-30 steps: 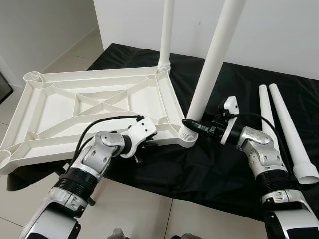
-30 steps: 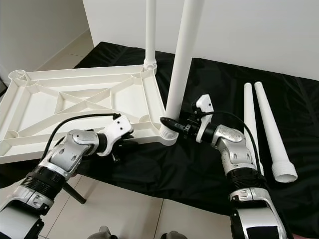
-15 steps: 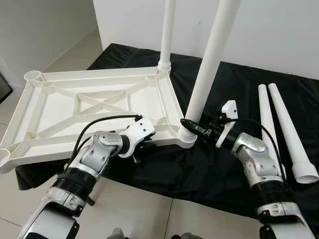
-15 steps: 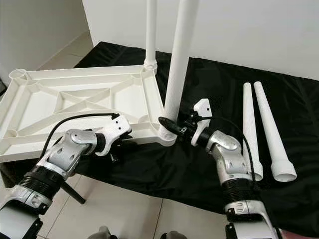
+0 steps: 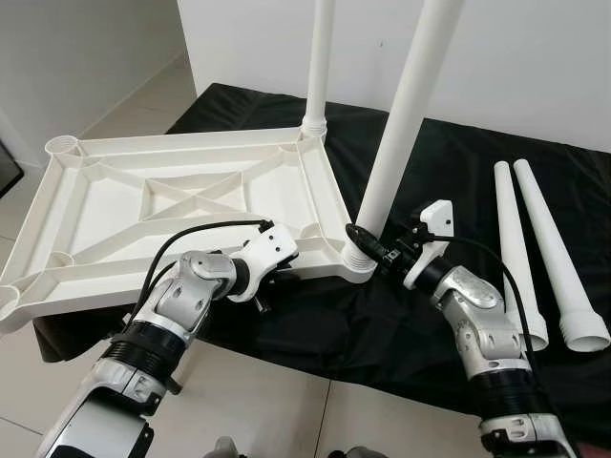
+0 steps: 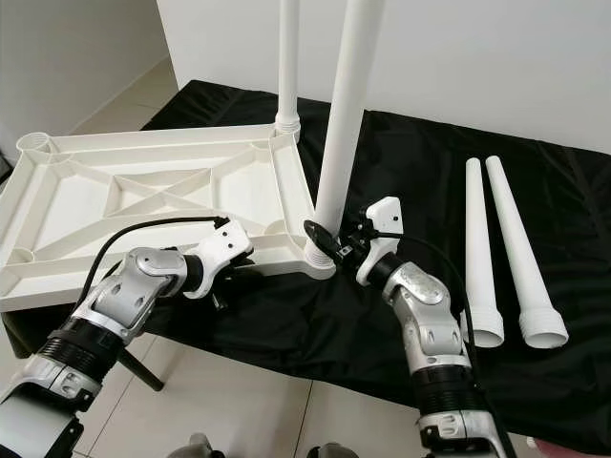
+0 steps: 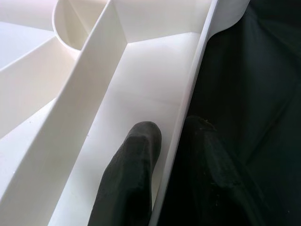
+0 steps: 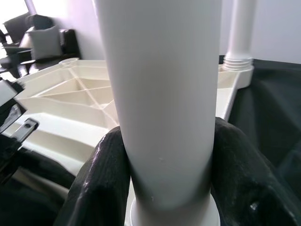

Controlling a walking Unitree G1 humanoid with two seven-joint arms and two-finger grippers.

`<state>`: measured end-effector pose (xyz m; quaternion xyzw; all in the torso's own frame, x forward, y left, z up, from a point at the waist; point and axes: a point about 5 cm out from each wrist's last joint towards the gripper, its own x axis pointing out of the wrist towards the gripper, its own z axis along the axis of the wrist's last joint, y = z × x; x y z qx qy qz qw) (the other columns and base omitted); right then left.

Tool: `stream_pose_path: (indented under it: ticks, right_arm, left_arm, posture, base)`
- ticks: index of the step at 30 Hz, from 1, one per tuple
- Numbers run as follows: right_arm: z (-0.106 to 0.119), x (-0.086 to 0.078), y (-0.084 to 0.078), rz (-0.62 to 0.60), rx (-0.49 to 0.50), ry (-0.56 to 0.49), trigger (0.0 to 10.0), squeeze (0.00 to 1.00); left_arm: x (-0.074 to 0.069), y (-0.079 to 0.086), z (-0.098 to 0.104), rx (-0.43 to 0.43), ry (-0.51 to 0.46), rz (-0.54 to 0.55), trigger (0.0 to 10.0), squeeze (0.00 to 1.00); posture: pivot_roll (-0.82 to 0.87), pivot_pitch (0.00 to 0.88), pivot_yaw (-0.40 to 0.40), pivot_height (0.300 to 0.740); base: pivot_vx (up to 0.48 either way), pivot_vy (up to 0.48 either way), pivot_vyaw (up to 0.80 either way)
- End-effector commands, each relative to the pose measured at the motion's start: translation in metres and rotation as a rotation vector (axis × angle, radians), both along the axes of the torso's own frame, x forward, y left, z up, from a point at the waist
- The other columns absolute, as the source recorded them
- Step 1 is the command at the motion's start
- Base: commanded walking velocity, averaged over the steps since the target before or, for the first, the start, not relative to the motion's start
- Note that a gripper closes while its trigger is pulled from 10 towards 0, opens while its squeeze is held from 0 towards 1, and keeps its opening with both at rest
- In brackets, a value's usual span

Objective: Building children table

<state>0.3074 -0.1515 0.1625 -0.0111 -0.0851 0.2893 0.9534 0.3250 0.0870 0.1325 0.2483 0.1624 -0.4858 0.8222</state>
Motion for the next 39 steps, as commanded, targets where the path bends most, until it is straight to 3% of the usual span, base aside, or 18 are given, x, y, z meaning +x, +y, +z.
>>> stream_pose_path:
  ticks: [1,11,21,31,32,33,34,35,39]
  right_arm:
    - [0.012,-0.001,0.002,-0.057,0.031,-0.045,0.0,0.00]
    - [0.014,-0.008,0.011,-0.213,0.009,-0.080,0.0,0.00]
    - [0.010,-0.020,0.030,-0.366,0.083,-0.025,0.0,0.00]
    - [0.007,-0.025,0.035,-0.396,0.092,-0.001,0.0,0.00]
    - [0.007,-0.025,0.037,-0.372,0.097,0.010,10.0,0.00]
    - [0.007,-0.025,0.037,-0.372,0.097,0.010,10.0,0.00]
    - [0.007,-0.025,0.039,-0.350,0.093,0.013,10.0,0.90]
    - [0.008,-0.026,0.040,-0.320,0.105,0.013,10.0,1.00]
    - [0.007,-0.026,0.042,-0.284,0.106,0.029,10.0,1.00]
  left_arm:
    - [-0.003,-0.003,-0.005,0.028,0.013,-0.015,10.0,0.00]
    - [-0.004,-0.003,-0.006,0.028,0.019,-0.013,10.0,0.00]
    - [-0.004,-0.002,-0.006,0.032,0.021,-0.012,10.0,0.00]
    - [-0.003,-0.002,-0.006,0.033,0.022,-0.014,10.0,0.00]
    - [-0.003,-0.002,-0.006,0.033,0.022,-0.015,10.0,0.00]
    - [-0.003,-0.002,-0.006,0.033,0.022,-0.015,10.0,0.00]
    - [-0.003,-0.003,-0.006,0.033,0.021,-0.017,10.0,0.00]
    - [-0.003,-0.003,-0.006,0.032,0.020,-0.017,10.0,0.00]
    - [-0.003,-0.004,-0.005,0.030,0.019,-0.017,10.0,0.00]
  posture:
    - [-0.07,0.026,-0.006,0.740]
    - [-0.06,0.032,-0.005,0.740]
    - [-0.06,0.038,-0.003,0.740]
    - [-0.06,0.034,0.001,0.740]
    - [-0.06,0.031,0.000,0.740]
    - [-0.06,0.031,0.000,0.740]
    - [-0.06,0.030,-0.001,0.740]
    - [-0.06,0.026,-0.001,0.740]
    - [-0.07,0.024,-0.002,0.740]
  base:
    - [0.000,0.000,0.00]
    - [0.000,0.000,0.00]
    - [0.000,0.000,0.00]
    - [0.000,0.000,0.00]
    - [0.000,0.000,0.00]
    - [0.000,0.000,0.00]
    - [0.000,0.000,0.00]
    - [0.000,0.000,0.00]
    - [0.000,0.000,0.00]
